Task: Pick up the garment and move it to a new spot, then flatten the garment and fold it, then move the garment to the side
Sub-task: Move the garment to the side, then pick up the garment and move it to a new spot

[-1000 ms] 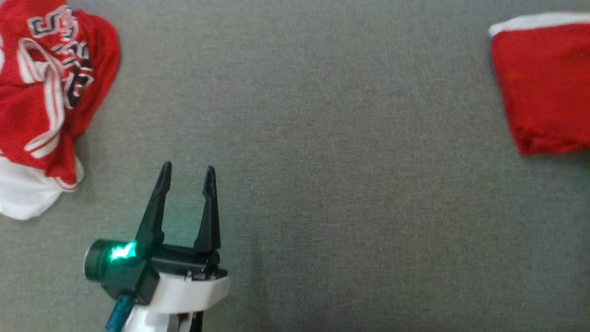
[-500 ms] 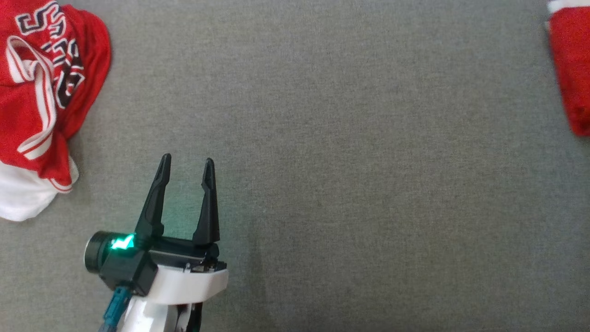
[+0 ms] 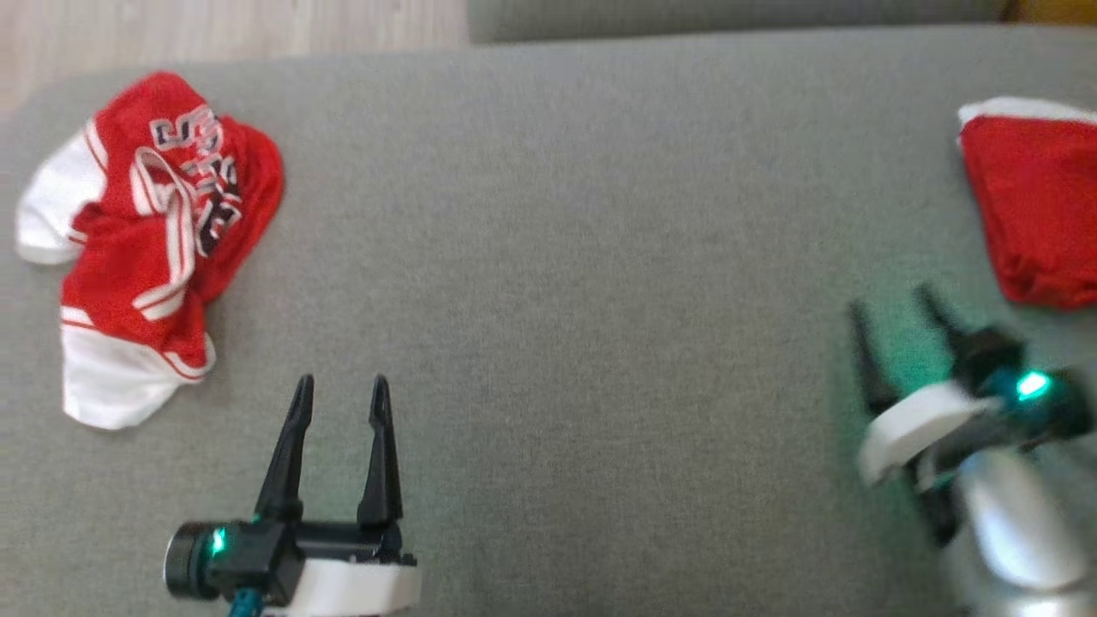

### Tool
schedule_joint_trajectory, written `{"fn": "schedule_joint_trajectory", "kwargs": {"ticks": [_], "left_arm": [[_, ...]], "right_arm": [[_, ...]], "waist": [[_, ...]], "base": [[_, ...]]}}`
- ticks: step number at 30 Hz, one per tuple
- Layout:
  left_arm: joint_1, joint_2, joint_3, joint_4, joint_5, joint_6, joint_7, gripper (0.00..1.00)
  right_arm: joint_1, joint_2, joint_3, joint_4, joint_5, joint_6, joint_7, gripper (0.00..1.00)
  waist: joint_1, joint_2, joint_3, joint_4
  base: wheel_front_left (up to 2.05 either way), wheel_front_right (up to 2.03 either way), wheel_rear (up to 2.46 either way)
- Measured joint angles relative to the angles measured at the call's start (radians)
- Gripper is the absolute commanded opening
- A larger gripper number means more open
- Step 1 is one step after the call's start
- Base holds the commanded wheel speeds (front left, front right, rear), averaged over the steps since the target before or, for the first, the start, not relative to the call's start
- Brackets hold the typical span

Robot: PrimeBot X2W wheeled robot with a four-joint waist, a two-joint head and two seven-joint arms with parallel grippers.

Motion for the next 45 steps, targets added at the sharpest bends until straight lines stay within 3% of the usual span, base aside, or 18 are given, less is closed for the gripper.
{"fn": "schedule_joint_trajectory", "kwargs": {"ticks": [4, 7, 9, 13, 17, 24, 45], "left_arm": [[0.046, 0.000, 0.003, 0.020, -0.002, 0.026, 0.000, 1.00], [0.088, 0.001, 0.009, 0.038, -0.008, 0.043, 0.000, 1.00], [0.111, 0.001, 0.012, 0.043, -0.009, 0.044, 0.000, 1.00], [0.128, 0.001, 0.041, 0.019, -0.009, 0.047, 0.000, 1.00], [0.169, 0.002, 0.068, -0.030, -0.007, 0.047, 0.000, 1.00], [0.260, 0.004, 0.070, -0.056, 0.034, 0.018, 0.000, 1.00], [0.267, 0.004, 0.093, -0.052, 0.052, -0.003, 0.000, 1.00]], "right_arm": [[0.064, 0.103, 0.082, 0.039, 0.081, 0.000, -0.076, 1.00], [0.126, 0.143, 0.128, 0.033, 0.146, 0.000, -0.093, 1.00], [0.181, 0.148, 0.142, -0.016, 0.188, 0.000, -0.099, 1.00], [0.312, 0.155, 0.121, -0.264, 0.233, 0.000, -0.100, 1.00], [0.406, 0.164, 0.100, -0.369, 0.270, 0.000, -0.101, 1.00], [0.527, 0.172, 0.049, -0.402, 0.208, 0.000, -0.101, 1.00], [0.533, 0.173, 0.052, -0.430, 0.184, 0.000, -0.101, 1.00]], "waist": [[0.0000, 0.0000, -0.078, 0.007], [0.0000, 0.0000, -0.135, 0.013], [-0.0001, 0.0000, -0.172, 0.019], [0.0000, 0.0000, -0.244, 0.037], [0.0000, 0.0001, -0.284, 0.037], [0.0002, 0.0001, -0.308, 0.027], [0.0003, 0.0000, -0.309, -0.001]], "base": [[0.00, 0.00, 0.00], [0.00, 0.00, 0.00], [0.00, 0.00, 0.00], [0.00, 0.00, 0.00], [0.00, 0.00, 0.00], [0.00, 0.00, 0.00], [0.00, 0.00, 0.00]]}}
